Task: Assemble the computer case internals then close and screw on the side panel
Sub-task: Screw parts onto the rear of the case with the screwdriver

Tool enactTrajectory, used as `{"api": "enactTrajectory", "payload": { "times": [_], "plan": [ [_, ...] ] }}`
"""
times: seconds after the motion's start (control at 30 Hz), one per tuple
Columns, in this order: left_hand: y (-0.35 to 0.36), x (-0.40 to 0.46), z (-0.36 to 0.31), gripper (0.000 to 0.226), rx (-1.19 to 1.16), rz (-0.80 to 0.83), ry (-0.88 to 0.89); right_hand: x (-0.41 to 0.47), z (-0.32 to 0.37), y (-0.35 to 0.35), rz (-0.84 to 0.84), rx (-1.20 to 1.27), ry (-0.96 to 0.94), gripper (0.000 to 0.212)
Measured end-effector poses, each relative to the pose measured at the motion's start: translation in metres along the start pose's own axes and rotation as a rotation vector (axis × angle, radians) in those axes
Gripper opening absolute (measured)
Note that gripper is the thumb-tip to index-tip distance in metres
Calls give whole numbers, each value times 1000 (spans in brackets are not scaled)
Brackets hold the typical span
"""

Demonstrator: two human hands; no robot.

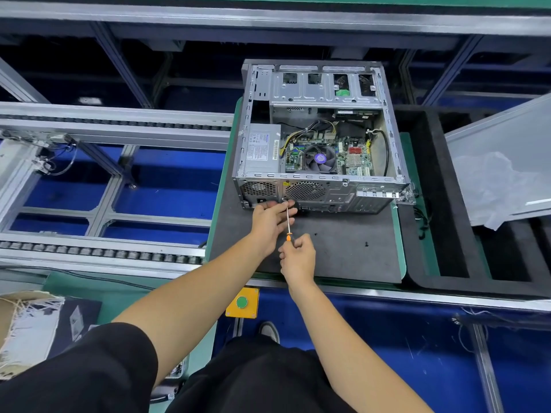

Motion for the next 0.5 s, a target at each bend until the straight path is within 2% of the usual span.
{"api": "enactTrajectory", "payload": {
  "times": [0.5],
  "plan": [
    [-2,1,-7,29,73,-8,46,-4,1,4,-2,-9,-9,27]
  ]
}}
Point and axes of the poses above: each hand's wrist, its own x-axis towards the middle knuckle, its own y-axis out of the palm, z = x × y, the point moved 10 cm from there along x, towards the middle knuckle, and after that the axes turned 8 degrees about x, right-handed, at the moved point
